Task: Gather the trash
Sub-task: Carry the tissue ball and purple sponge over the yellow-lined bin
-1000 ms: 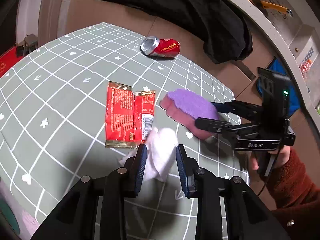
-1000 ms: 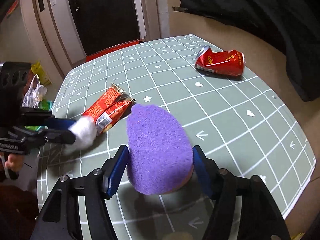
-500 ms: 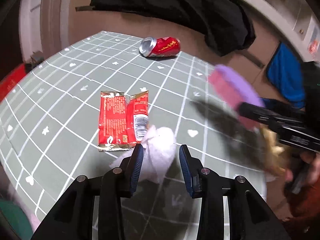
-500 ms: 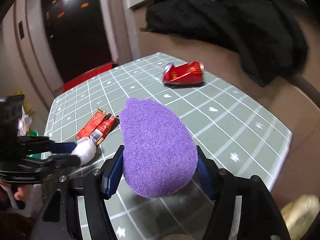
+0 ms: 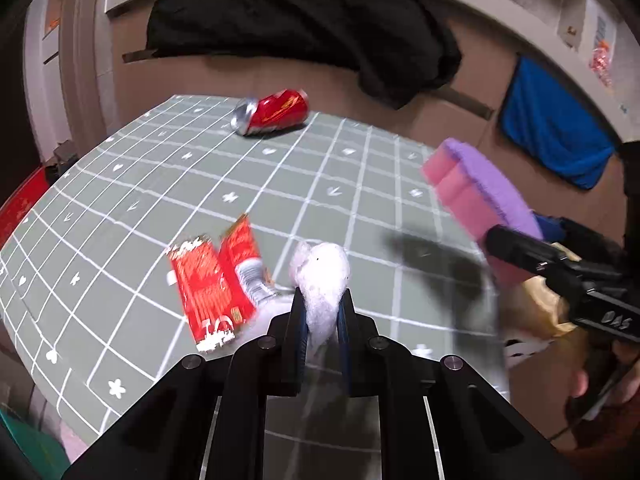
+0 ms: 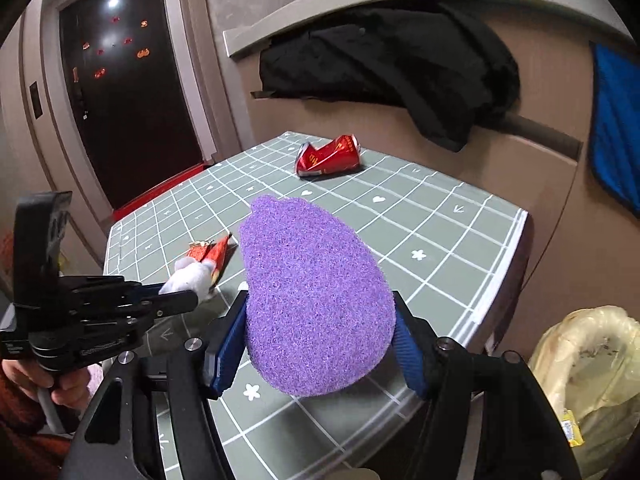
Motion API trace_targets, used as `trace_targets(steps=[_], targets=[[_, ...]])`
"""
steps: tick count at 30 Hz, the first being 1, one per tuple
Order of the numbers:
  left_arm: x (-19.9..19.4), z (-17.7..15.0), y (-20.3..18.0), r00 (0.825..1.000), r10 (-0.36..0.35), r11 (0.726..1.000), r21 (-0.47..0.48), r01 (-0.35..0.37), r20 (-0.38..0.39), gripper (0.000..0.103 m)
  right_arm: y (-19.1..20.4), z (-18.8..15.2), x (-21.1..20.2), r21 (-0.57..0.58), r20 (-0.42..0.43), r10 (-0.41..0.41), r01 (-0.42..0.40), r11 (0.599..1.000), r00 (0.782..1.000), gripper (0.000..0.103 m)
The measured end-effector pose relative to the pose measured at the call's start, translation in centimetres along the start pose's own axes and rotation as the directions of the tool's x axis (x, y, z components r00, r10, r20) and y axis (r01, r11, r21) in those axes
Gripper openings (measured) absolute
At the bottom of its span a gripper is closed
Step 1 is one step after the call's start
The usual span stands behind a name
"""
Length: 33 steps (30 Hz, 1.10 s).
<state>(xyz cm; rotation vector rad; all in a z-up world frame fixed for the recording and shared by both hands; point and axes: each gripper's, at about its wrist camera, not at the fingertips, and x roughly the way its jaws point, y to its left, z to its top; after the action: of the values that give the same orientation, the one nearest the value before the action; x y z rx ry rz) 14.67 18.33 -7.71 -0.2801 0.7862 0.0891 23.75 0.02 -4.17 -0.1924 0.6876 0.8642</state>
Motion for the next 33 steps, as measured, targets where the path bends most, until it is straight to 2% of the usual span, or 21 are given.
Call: trace_targets(steps=[5, 11, 15, 20, 24, 25, 28, 31, 33], targets=[[-1.8, 0.4, -0.1, 0.995, -0.088, 0.994, -0.058, 0.09, 0.042, 0.014, -0.2, -0.6, -1.6, -0.002, 0.025, -0.033, 0.033, 0.999, 0.999, 0.062], [-4.0, 0.5, 0.4, 0.989, -0.116, 0.988, -0.095, 0.124, 0.086, 0.014, -0.8, -1.1, -3.5, 0.013, 0.058, -0.05, 0.049, 0.999, 0.997, 0.062], [-5.7, 1.8, -2.0, 0.979, -0.132, 0.99, -0.025, 0.137, 0.156, 0.014, -1.5, -0.9, -5.8, 0.038, 0.107, -0.075, 0.072, 0.997, 0.991, 0.062], [-7.6, 4.1, -7.4, 0.942, -0.231, 0.973, 0.081, 0.218, 0.244, 0.014, -3.3, -0.7, -9.8, 0.075, 0.171, -0.135, 0.123, 0.989, 0.976, 0.062], [-8.7, 5.6, -12.6, 0.902, -0.307, 0.948, 0.181, 0.262, 0.303, 0.014, -5.5, -1.0, -14.2, 0.114, 0.228, -0.228, 0.206, 0.972, 0.947, 0.062], [-9.0, 5.9, -14.2, 0.888, -0.333, 0.938, 0.209, 0.277, 0.318, 0.014, -6.1, -1.2, -15.4, 0.128, 0.238, -0.261, 0.236, 0.963, 0.936, 0.062], [-9.1, 6.5, -17.4, 0.859, -0.383, 0.915, 0.265, 0.303, 0.339, 0.014, -7.7, -1.7, -18.0, 0.156, 0.259, -0.341, 0.309, 0.938, 0.904, 0.062], [-8.4, 6.9, -20.9, 0.846, -0.41, 0.901, 0.296, 0.317, 0.343, 0.014, -9.2, -2.4, -20.7, 0.188, 0.273, -0.431, 0.392, 0.901, 0.86, 0.062], [-7.7, 7.0, -22.6, 0.839, -0.434, 0.89, 0.301, 0.342, 0.327, 0.014, -10.1, -2.9, -22.0, 0.21, 0.276, -0.464, 0.418, 0.884, 0.842, 0.062]])
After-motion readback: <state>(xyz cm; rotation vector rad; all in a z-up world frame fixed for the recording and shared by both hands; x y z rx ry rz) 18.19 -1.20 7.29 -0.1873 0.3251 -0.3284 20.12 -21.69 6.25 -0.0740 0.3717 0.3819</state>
